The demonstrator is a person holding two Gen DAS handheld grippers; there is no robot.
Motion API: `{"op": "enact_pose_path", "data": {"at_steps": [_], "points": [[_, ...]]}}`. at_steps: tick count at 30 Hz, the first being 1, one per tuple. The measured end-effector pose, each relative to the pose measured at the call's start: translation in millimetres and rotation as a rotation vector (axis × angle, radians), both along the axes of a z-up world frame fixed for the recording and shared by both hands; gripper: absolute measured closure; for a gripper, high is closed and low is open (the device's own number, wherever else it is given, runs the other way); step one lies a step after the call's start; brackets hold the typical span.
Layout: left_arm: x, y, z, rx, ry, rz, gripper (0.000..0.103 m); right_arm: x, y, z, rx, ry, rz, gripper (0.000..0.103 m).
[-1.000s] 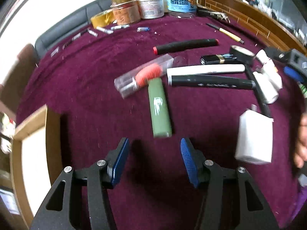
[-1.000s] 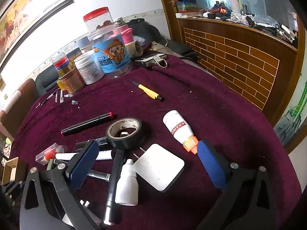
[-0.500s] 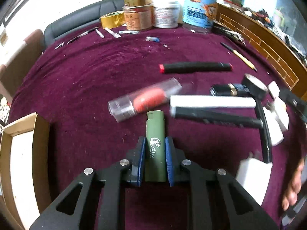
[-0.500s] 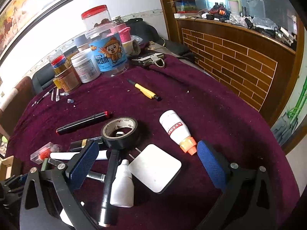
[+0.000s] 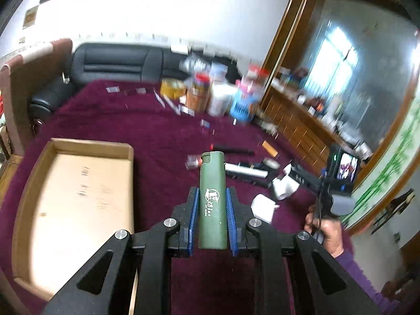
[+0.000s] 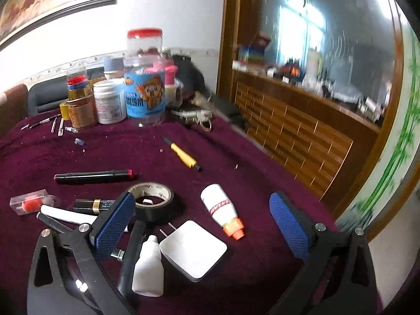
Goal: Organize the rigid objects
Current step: 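Lift the green lighter off the table with the left tool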
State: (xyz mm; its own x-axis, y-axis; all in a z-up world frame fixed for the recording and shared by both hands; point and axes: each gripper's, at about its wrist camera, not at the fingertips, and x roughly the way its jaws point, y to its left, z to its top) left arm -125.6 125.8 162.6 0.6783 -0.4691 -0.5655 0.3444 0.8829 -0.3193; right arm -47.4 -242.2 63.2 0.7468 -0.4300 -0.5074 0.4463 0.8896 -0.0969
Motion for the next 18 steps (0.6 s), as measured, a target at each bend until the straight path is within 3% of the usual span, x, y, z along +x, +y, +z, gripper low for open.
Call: {"op": "enact_pose_path", "data": {"at_steps": [4, 8, 10, 13, 16, 18], "points": [[-41.5, 64.2, 54.0, -0.098, -0.089, -0.003, 0.086, -71.5, -4.4, 52.8, 0.113, -0.111, 0.07, 0.0], [-70.6, 115.2, 109.7, -0.107, -0.2, 0.029, 0.086, -158.0, -20.4, 135.8, 0.07, -0.195, 0.096, 0.0], [-81.5, 140.9, 142.2, -0.071, -0.278, 0.093, 0.086, -196.9, -31.5, 195.0, -0.053, -0.235, 0.047, 0.0], [-84.8, 171.4, 187.0, 0.043, -0.367, 0.232, 0.086, -239.9, -49.4, 291.6, -0.207, -0.31, -0.068, 0.0], [-66.9, 198.5, 227.6, 0.163, -0.395, 0.399, 0.086, -253.3, -64.5, 388.7, -0.336, -0.331, -0.199, 0.0], [-50.8, 210.6, 246.3, 0.215, -0.4, 0.491, 0.086, -251.1, -72.6, 446.9, -0.353, -0.34, -0.254, 0.0]]}}
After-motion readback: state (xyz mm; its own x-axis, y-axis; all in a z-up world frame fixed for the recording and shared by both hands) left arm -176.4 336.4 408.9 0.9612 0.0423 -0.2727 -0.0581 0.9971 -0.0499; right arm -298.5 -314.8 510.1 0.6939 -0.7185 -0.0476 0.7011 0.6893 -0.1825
